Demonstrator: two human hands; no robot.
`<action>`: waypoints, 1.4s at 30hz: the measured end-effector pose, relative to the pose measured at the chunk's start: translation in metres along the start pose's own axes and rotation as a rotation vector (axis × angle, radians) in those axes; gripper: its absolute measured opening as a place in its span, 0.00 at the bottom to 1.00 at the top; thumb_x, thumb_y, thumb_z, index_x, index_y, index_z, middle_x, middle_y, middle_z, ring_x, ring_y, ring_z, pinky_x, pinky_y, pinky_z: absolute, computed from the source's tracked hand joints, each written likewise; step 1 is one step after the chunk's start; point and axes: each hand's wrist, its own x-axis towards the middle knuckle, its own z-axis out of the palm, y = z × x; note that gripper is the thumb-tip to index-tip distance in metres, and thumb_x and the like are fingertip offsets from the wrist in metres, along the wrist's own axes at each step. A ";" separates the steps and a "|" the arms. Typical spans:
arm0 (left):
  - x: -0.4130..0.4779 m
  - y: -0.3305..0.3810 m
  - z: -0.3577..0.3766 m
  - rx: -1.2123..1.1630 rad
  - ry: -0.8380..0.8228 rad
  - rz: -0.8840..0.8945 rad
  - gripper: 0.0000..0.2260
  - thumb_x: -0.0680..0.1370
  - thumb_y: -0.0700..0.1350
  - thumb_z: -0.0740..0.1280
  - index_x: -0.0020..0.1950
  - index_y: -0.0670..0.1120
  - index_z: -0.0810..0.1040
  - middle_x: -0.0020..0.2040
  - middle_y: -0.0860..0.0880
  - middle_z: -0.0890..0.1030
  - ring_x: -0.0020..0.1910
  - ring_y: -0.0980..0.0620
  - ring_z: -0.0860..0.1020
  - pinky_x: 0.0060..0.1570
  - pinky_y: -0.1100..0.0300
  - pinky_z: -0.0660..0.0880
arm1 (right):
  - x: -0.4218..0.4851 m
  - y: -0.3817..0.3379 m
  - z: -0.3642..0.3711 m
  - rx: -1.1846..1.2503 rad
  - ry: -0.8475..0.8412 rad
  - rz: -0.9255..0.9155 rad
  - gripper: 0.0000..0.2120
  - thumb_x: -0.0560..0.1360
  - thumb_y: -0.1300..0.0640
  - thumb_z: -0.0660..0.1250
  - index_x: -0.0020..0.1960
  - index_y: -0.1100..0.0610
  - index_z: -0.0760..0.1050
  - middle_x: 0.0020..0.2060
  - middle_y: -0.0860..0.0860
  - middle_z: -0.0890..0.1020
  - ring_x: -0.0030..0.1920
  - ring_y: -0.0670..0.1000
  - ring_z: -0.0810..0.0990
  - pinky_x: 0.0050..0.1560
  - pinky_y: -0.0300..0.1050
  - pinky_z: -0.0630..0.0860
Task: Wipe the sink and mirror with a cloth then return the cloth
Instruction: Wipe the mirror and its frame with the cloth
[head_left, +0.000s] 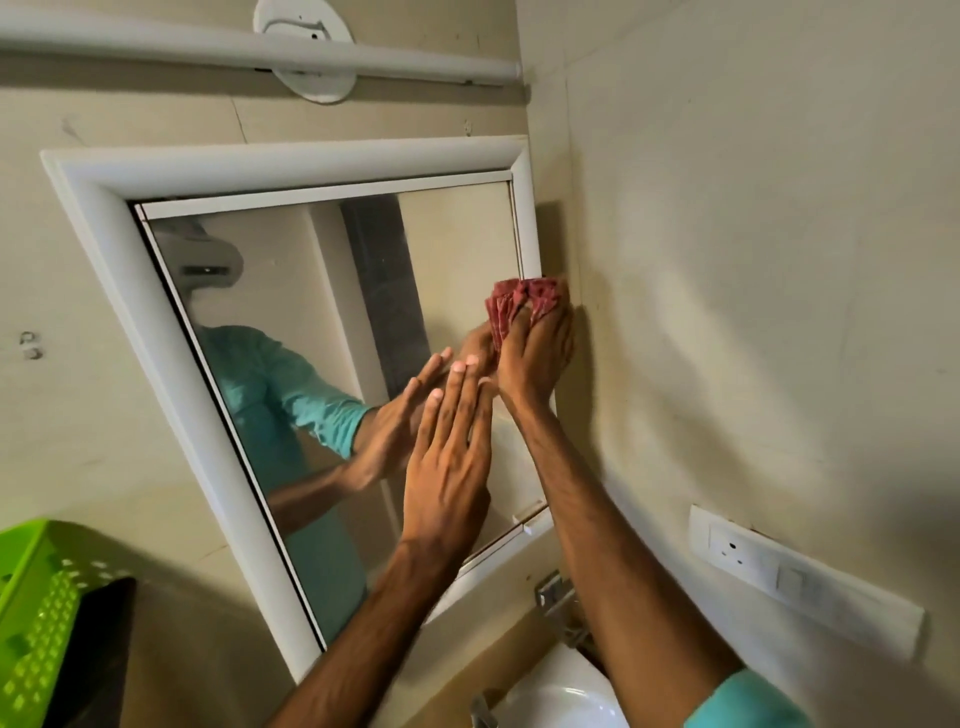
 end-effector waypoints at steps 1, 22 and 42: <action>0.001 -0.001 0.000 -0.006 -0.002 -0.007 0.41 0.73 0.36 0.69 0.81 0.37 0.51 0.82 0.38 0.48 0.82 0.43 0.50 0.78 0.44 0.60 | -0.001 0.005 -0.002 0.002 -0.015 -0.027 0.39 0.81 0.38 0.45 0.83 0.62 0.59 0.80 0.60 0.66 0.82 0.57 0.62 0.81 0.51 0.55; 0.020 0.005 -0.023 -0.012 0.063 -0.097 0.43 0.70 0.26 0.64 0.81 0.36 0.49 0.82 0.37 0.48 0.82 0.41 0.49 0.78 0.46 0.60 | 0.074 -0.094 0.000 -0.034 0.052 -0.305 0.34 0.83 0.43 0.46 0.84 0.59 0.53 0.84 0.56 0.59 0.84 0.56 0.56 0.82 0.50 0.51; 0.024 -0.031 -0.075 -0.019 0.261 -0.249 0.33 0.67 0.27 0.71 0.72 0.39 0.73 0.75 0.39 0.70 0.76 0.43 0.67 0.77 0.52 0.58 | 0.067 -0.076 -0.012 -0.022 0.007 -0.721 0.30 0.84 0.49 0.55 0.84 0.56 0.58 0.83 0.53 0.61 0.84 0.52 0.56 0.82 0.64 0.53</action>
